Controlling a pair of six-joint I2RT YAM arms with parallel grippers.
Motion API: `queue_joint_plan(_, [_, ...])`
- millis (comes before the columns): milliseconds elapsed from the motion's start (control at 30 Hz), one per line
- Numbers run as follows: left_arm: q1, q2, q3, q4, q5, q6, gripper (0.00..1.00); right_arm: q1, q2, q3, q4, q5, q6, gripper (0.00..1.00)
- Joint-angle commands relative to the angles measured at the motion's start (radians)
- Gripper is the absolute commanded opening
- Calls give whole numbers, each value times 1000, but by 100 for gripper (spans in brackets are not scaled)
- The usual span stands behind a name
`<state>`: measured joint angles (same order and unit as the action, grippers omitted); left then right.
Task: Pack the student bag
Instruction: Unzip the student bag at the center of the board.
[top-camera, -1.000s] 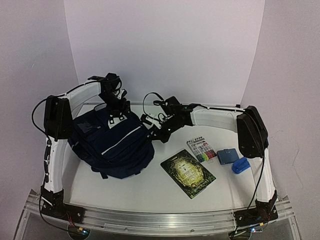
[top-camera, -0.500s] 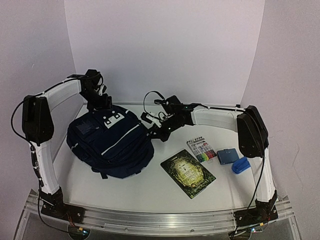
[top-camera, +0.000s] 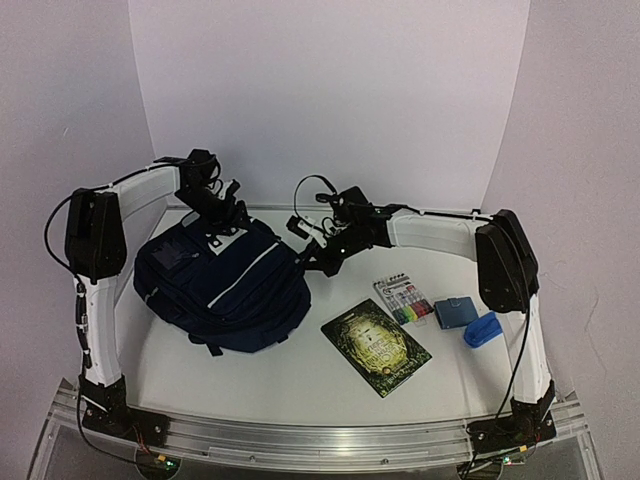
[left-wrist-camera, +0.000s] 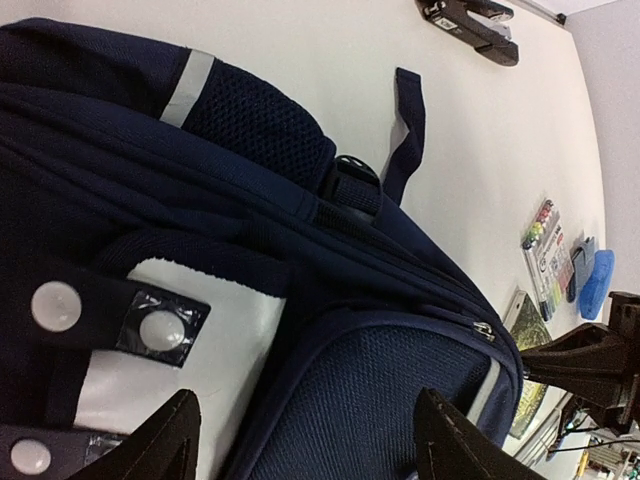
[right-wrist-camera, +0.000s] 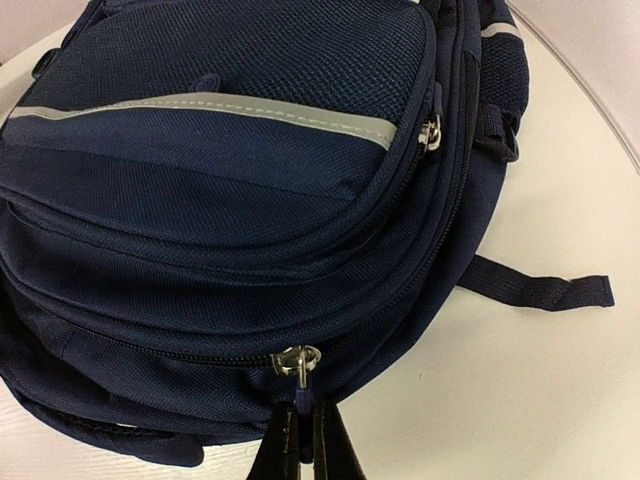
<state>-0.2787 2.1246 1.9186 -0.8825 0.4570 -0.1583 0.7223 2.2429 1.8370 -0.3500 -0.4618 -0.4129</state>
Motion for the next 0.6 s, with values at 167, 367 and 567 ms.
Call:
queue_joint_plan(167, [-26, 113, 135, -41, 105, 72, 72, -4, 16, 56, 64, -4, 17, 0])
queue_joint_plan(367, [-72, 123, 124, -40, 175, 97, 53, -4, 39, 91, 62, 4, 22, 0])
queue_joint_plan(567, [-66, 90, 80, 12, 174, 46, 11, -4, 56, 120, 60, 21, 22, 0])
